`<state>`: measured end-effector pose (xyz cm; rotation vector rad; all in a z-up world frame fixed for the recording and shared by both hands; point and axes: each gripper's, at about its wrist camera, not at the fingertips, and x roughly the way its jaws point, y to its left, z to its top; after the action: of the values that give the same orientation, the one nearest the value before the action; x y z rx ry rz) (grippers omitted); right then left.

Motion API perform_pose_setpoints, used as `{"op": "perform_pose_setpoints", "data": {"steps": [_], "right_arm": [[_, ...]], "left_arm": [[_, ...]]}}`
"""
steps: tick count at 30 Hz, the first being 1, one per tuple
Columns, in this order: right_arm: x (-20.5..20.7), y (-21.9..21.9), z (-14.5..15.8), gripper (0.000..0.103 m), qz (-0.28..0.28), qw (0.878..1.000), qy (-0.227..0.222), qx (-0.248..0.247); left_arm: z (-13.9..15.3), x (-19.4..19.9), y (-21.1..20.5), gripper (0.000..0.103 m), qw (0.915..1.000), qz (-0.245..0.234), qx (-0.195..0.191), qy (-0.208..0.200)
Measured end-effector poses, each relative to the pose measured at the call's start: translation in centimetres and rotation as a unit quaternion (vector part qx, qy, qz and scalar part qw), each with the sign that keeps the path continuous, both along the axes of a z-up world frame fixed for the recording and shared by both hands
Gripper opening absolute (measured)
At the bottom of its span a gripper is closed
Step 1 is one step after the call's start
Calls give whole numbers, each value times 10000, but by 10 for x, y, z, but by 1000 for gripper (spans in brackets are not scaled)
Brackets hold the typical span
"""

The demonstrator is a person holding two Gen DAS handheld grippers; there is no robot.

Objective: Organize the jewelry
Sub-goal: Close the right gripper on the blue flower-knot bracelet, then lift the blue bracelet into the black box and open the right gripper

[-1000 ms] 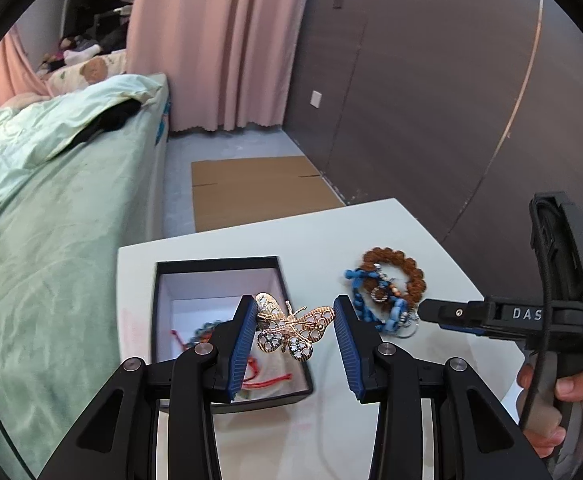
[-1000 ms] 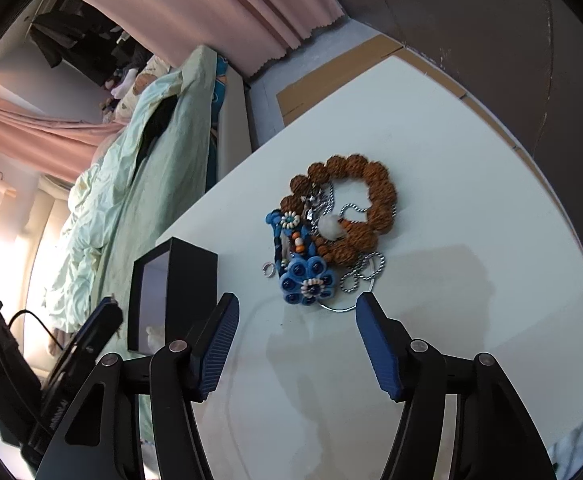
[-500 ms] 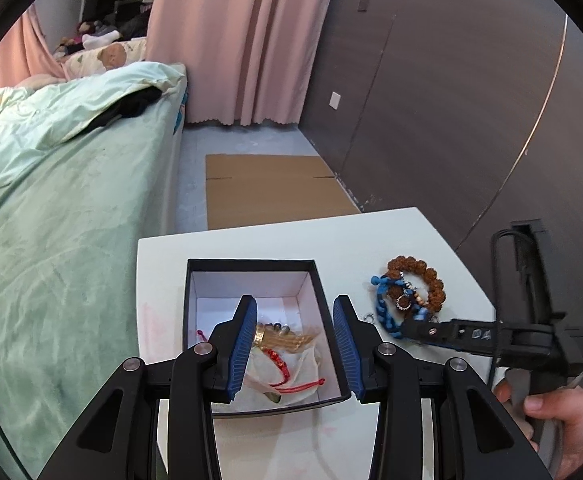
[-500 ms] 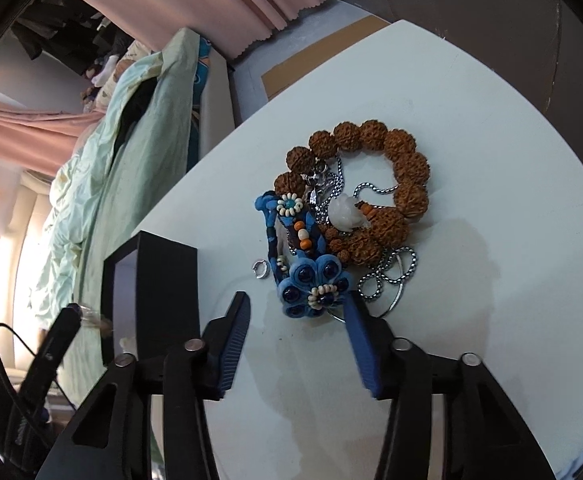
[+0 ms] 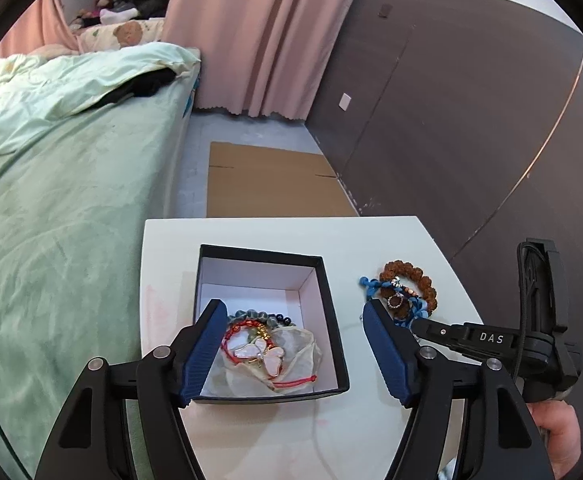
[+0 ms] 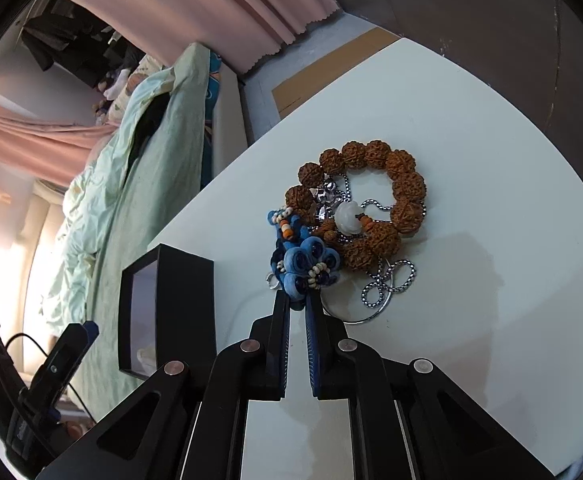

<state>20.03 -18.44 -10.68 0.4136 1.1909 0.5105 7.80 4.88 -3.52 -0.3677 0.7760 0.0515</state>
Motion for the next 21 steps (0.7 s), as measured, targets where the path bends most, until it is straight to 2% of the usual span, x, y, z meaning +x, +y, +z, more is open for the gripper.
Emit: {"op": "perform_pose_setpoints", "data": {"steps": [4, 5, 6, 8, 14, 16, 18, 21], "right_arm": [[1, 1, 0, 11, -62, 9999, 96, -126], [1, 1, -1, 16, -57, 9997, 146, -168], [2, 2, -3, 36, -50, 9996, 216, -177], [3, 2, -5, 66, -111, 9995, 273, -146], [6, 11, -6, 66, -94, 9997, 139, -194], [7, 12, -8, 54, -97, 9994, 140, -286], [8, 13, -13, 17, -107, 9991, 233, -334], [7, 4, -11, 15, -327, 9988, 315, -195]], "left_arm": [[1, -2, 3, 71, 10000, 32, -15, 1], [1, -3, 4, 72, 10000, 35, -22, -7], [2, -3, 4, 72, 10000, 36, -27, -20], [3, -4, 5, 72, 10000, 34, -33, -28], [4, -2, 6, 72, 10000, -7, -49, -33], [5, -1, 7, 72, 10000, -16, -38, -31], [5, 1, 8, 72, 10000, -8, -34, -31], [6, 1, 10, 72, 10000, 41, -44, -35]]}}
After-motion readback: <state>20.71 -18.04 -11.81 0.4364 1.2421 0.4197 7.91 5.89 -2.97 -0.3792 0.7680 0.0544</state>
